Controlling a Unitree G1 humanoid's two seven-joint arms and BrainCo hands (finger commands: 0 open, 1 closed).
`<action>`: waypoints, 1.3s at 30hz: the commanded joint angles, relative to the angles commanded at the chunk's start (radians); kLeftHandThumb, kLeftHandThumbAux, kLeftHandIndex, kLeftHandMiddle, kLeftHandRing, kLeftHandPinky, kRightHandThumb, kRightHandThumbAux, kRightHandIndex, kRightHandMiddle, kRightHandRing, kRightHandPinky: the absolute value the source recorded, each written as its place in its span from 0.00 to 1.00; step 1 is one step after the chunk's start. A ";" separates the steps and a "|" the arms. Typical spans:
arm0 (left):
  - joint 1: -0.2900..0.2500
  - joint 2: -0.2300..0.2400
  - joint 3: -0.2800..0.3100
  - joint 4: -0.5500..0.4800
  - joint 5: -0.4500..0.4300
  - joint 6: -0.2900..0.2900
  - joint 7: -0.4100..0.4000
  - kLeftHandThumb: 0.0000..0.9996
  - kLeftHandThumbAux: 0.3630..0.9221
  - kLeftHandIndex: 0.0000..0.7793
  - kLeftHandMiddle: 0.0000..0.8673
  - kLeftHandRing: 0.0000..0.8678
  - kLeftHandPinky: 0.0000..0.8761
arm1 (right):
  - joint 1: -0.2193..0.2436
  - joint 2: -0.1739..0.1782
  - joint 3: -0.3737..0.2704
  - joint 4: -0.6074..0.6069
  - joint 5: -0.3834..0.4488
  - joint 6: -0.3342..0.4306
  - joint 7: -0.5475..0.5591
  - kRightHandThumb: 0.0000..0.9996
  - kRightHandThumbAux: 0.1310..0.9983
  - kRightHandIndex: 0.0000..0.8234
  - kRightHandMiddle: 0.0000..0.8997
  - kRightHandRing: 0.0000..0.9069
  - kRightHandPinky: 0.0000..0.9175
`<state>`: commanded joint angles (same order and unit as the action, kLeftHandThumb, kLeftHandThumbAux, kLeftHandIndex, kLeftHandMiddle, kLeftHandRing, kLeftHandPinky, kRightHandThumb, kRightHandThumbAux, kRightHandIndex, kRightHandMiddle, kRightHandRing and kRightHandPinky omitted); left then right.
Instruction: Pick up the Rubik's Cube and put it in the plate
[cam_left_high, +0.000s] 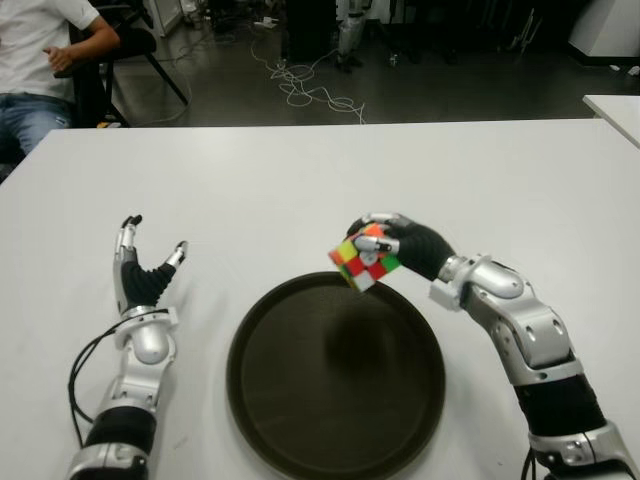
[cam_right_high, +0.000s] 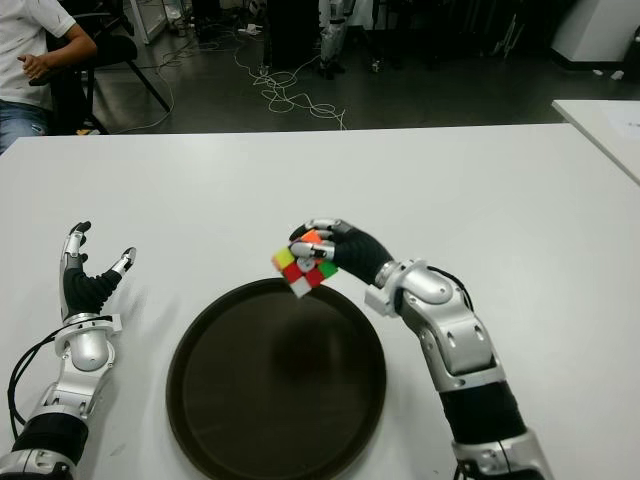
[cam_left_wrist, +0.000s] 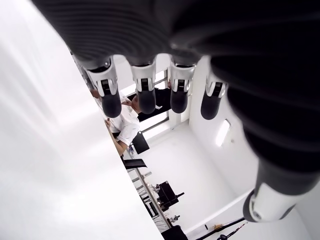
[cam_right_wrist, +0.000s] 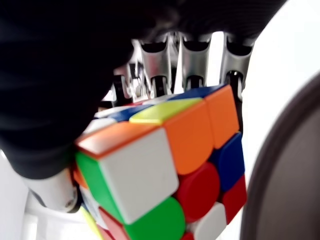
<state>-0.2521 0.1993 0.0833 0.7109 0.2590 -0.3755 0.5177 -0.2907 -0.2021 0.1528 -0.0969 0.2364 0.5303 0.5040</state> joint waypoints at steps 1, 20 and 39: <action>0.000 0.000 0.000 0.001 0.001 0.000 0.001 0.00 0.52 0.03 0.05 0.05 0.08 | -0.001 -0.007 0.007 -0.007 -0.002 0.006 0.005 0.72 0.67 0.53 0.93 0.92 0.91; 0.007 -0.007 0.002 -0.021 0.004 0.025 0.013 0.00 0.60 0.05 0.06 0.03 0.03 | -0.012 -0.037 0.040 -0.017 0.013 0.016 0.090 0.71 0.68 0.53 0.89 0.92 0.92; -0.001 -0.004 0.006 0.010 -0.003 0.012 0.017 0.00 0.63 0.05 0.08 0.07 0.06 | 0.016 -0.050 0.040 -0.084 0.045 0.030 0.135 0.71 0.68 0.53 0.89 0.92 0.91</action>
<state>-0.2532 0.1957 0.0897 0.7212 0.2565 -0.3632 0.5343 -0.2745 -0.2522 0.1929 -0.1805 0.2810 0.5607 0.6391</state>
